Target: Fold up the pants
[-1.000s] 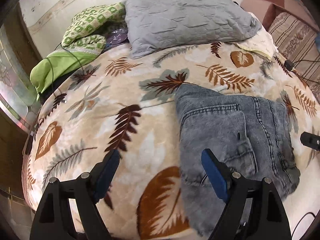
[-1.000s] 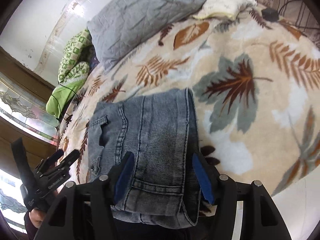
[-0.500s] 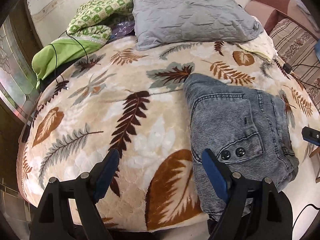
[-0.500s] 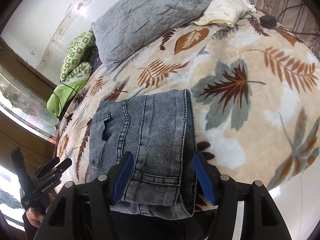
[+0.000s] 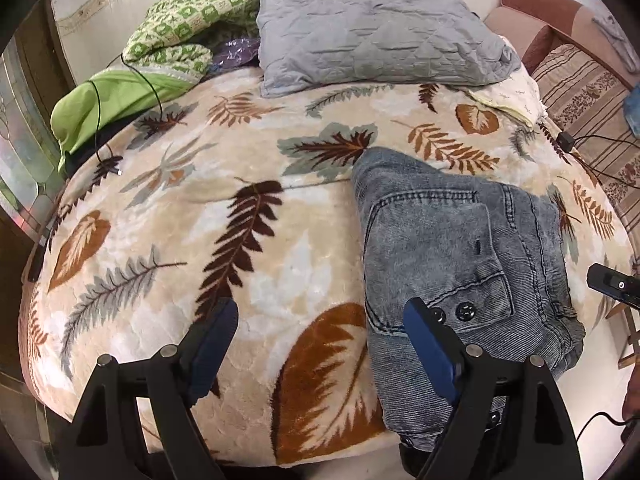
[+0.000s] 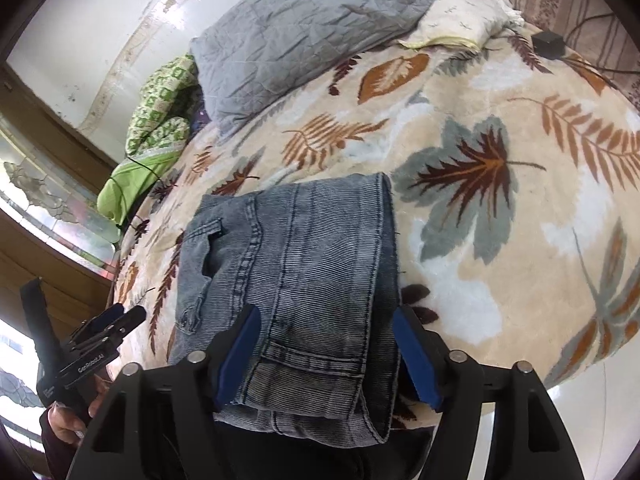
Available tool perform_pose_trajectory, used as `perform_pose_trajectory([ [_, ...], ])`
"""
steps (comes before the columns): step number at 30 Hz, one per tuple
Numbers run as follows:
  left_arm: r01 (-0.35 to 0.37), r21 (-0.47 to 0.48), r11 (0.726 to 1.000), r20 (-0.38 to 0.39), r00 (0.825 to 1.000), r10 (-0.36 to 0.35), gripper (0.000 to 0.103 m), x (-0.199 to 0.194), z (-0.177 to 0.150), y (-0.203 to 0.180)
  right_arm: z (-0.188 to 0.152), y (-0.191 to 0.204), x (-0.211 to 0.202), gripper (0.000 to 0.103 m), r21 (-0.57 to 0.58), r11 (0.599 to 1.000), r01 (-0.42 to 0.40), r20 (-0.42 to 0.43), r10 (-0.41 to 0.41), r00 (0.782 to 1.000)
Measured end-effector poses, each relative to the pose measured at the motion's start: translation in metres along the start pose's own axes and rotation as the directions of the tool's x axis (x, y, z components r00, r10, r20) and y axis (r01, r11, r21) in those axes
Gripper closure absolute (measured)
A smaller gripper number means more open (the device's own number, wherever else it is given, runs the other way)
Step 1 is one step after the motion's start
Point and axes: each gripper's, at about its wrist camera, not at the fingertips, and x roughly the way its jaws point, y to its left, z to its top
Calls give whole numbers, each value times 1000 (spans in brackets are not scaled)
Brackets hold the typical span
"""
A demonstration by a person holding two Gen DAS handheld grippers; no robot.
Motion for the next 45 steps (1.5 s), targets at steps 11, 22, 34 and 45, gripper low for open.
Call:
perform_pose_trajectory([
  [11,-69,-11,998,76,995,69,18,-26,5,-3,-1,4,0,29,-27,1000,-12,14,12,1000],
  [22,-66,9,998,143,988,64,17,-58,6,-10,-3,21,-13,29,-74,997,-11,40,14,999],
  [34,-65,36,997,143,988,59,17,-59,6,-21,-2,16,-20,29,-70,997,-11,59,15,998],
  [45,-57,47,997,115,992,51,17,-44,7,-25,0,7,-14,29,-50,999,-8,51,10,999],
])
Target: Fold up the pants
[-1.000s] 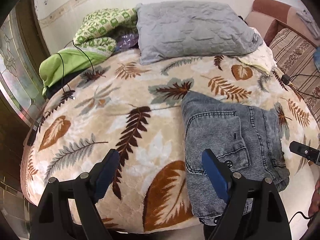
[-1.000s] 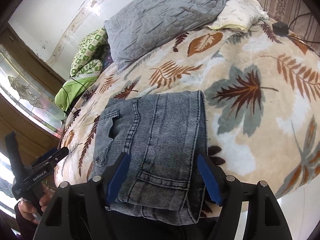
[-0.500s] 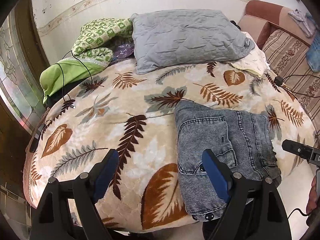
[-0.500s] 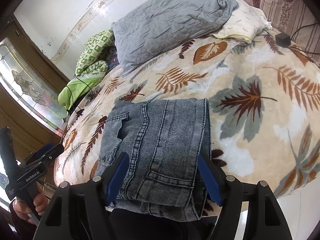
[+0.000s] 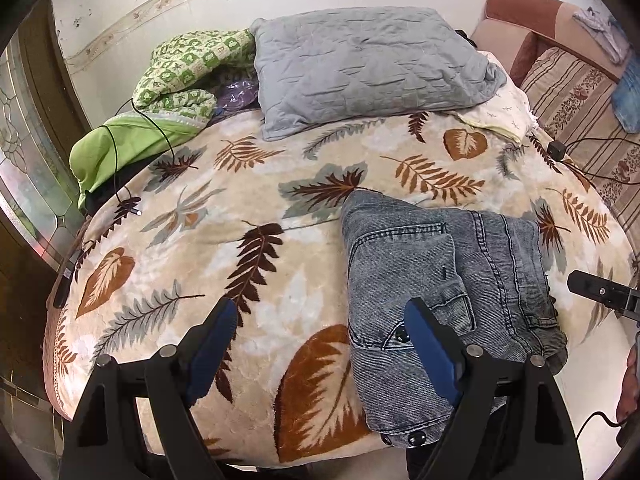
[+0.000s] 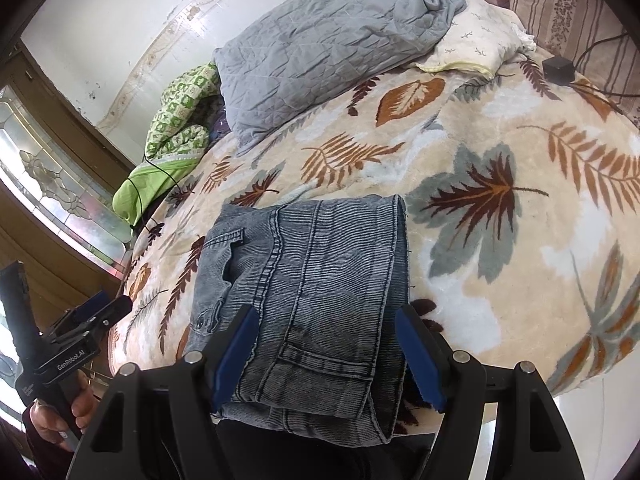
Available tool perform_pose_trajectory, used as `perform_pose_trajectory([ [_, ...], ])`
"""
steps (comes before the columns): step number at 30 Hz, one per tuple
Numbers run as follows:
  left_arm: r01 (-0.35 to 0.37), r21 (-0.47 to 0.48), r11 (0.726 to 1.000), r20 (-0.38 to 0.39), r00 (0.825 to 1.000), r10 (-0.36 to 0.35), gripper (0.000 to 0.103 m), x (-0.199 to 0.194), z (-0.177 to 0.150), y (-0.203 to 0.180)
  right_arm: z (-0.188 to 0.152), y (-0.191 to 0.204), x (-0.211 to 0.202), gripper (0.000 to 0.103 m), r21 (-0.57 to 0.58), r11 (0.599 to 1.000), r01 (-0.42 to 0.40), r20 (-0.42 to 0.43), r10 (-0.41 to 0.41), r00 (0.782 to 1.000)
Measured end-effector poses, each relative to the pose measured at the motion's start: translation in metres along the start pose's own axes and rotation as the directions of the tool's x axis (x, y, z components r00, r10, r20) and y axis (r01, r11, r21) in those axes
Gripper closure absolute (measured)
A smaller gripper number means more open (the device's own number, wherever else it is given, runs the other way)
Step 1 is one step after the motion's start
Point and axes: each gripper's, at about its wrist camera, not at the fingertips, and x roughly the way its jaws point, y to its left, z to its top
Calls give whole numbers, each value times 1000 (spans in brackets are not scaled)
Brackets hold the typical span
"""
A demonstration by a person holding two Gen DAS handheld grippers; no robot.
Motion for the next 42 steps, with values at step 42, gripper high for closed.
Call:
perform_pose_trajectory([
  [42,49,-4,999,-124,991,-49,17,73,3,-9,15,-19,30,29,30,999,25,-42,-24,999],
])
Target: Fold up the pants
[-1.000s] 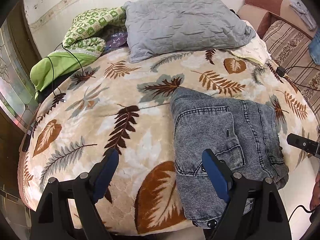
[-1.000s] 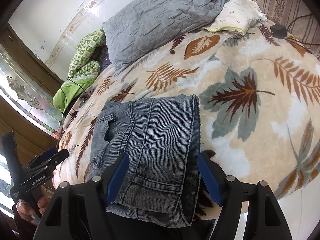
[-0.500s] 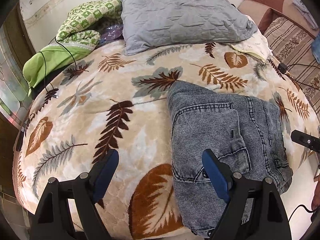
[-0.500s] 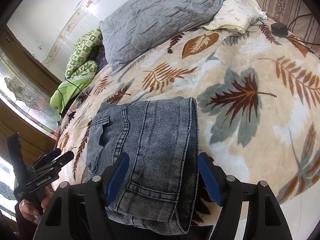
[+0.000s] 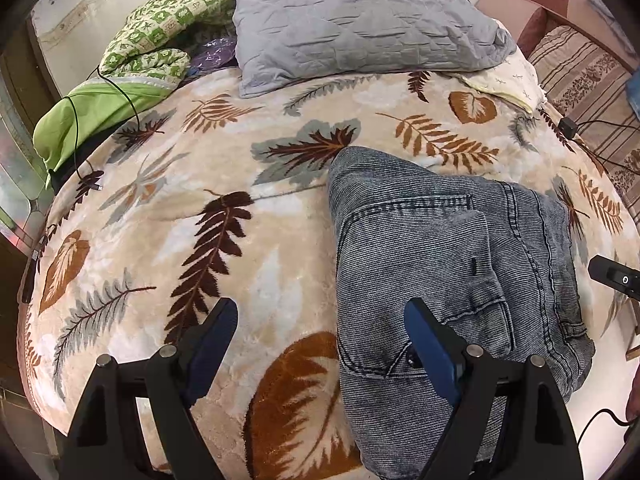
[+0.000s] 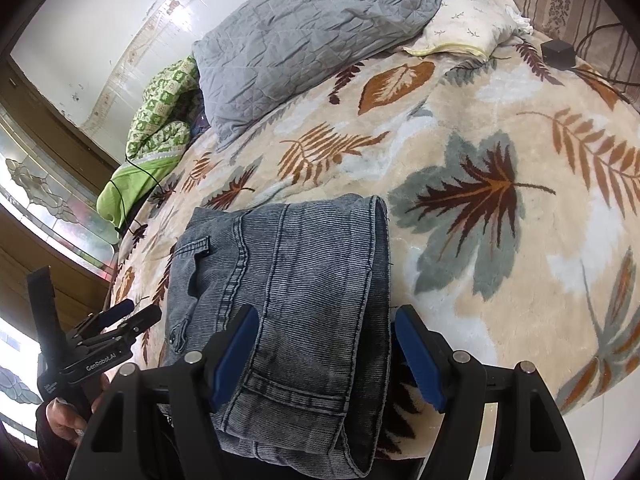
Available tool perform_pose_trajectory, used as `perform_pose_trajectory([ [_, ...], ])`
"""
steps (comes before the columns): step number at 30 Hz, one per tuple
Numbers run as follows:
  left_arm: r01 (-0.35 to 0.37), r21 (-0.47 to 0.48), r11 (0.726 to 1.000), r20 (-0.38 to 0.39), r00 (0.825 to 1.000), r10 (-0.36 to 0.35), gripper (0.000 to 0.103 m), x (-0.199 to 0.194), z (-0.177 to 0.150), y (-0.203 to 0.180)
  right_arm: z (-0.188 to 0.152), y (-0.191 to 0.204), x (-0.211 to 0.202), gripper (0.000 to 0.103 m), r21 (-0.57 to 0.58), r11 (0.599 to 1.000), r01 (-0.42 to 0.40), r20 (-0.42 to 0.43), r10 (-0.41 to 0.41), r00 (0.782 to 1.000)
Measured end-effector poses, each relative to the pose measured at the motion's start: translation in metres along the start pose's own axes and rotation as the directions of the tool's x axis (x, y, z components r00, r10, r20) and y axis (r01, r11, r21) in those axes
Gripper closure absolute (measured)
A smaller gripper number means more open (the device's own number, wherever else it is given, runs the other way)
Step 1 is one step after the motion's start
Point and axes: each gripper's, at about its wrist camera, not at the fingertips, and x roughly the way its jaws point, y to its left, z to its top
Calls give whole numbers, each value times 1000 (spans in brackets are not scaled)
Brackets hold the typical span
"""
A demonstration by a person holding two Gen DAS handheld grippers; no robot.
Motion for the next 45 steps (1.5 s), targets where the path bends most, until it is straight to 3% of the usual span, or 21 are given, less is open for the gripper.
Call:
perform_pose_trajectory([
  [45,36,43,998,-18,999,-36,17,22,4,-17,-2,-16,13,29,32,999,-17,-25,18,1000],
])
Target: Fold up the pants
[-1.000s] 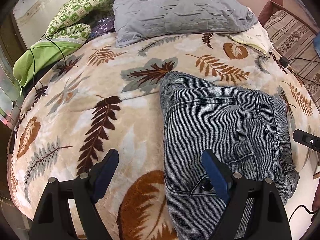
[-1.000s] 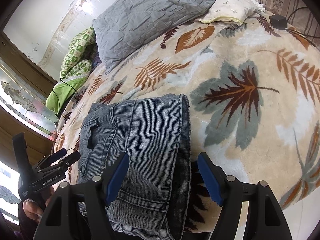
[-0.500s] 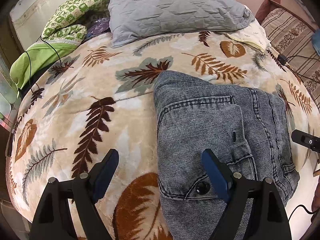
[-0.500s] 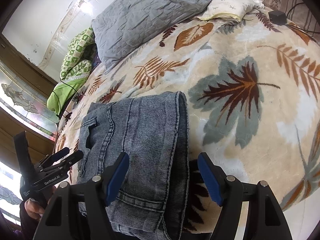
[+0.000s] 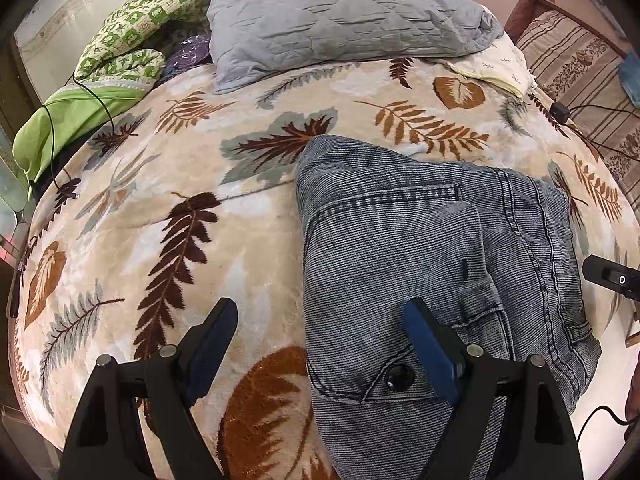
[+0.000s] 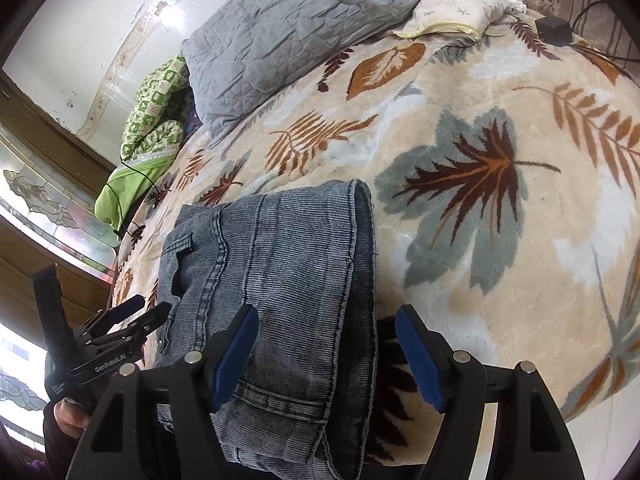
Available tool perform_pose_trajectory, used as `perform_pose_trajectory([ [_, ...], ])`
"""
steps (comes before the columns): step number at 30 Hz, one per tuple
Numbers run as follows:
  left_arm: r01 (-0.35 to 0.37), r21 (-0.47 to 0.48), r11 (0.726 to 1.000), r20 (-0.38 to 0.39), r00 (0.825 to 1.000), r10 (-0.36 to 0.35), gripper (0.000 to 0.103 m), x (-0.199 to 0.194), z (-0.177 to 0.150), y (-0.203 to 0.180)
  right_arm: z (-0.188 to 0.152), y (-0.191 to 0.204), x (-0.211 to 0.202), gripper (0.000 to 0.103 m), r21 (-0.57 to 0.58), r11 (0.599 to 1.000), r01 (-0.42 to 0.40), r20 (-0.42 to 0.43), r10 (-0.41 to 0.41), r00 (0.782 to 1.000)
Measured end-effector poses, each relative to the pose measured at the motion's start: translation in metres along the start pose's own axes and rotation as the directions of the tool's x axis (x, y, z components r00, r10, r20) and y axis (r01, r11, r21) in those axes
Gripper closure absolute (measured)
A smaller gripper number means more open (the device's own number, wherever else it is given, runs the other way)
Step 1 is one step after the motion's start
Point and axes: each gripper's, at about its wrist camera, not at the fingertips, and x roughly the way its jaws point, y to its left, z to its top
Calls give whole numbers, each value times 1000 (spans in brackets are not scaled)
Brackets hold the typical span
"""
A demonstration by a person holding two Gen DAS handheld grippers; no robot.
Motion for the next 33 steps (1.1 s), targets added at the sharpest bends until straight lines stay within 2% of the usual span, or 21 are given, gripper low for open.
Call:
perform_pose_trajectory([
  [22,6,14,1000,10,1000,-7,17,4,5,-5,0,-6,3,29,16,1000,-12,-4,12,1000],
  [33,64,28,998,33,997,-65,17,6,8,-6,2,-23,9,27,62,997,-51,-12,52,999],
])
